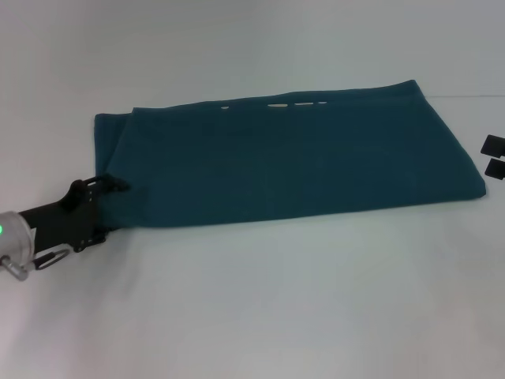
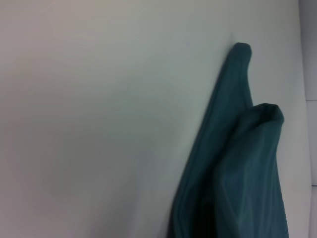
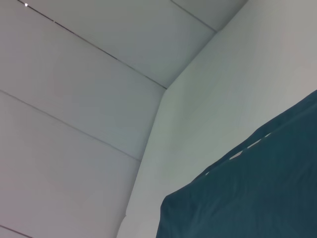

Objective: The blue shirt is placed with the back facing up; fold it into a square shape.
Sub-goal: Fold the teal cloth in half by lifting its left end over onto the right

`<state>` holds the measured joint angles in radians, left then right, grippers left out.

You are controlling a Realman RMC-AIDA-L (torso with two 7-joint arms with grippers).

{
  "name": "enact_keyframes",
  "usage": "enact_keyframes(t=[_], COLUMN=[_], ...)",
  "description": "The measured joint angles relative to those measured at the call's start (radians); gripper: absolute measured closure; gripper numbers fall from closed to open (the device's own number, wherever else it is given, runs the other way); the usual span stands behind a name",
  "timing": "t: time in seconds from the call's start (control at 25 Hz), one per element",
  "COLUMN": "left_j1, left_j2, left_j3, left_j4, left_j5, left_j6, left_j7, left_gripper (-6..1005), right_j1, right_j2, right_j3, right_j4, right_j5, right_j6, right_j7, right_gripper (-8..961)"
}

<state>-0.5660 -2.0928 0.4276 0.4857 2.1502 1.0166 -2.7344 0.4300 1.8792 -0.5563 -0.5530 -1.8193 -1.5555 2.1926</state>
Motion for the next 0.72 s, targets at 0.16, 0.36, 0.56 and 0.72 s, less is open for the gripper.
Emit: enact_keyframes(t=[0.16,0.36,0.56,0.72], left_j1=[-0.026,-0.043,-0.031,-0.026], left_j2=[-0.001,0.001,-0.006,-0.007], left_j3=[0.019,0.024,0.033,0.029], left_j4=[-0.010,-0.022,0.005,0.009], left_j5=[-0.002,-0.003,-0.007,-0.009], left_j6=[-0.028,-0.032,-0.010,0.011], left_j7=[0.007,0.023,0.043,0.076], left_gripper=[248,261,273,498], right_j1=[-0.002,-0.006,-0.008,-0.009], right_j2=[-0.001,-0.002,-0.002,-0.002], right_j3=[0.011,0.012,0.014,0.018], right_j4=[0.007,0.009,0.009,0.013], right_j5=[0.000,0.003,0.005,0.004], right_j6=[-0.003,-0.007,-0.008,-0.008], right_j7=[0.000,0.000,0.000,0.000], right_gripper=[162,162,162,162])
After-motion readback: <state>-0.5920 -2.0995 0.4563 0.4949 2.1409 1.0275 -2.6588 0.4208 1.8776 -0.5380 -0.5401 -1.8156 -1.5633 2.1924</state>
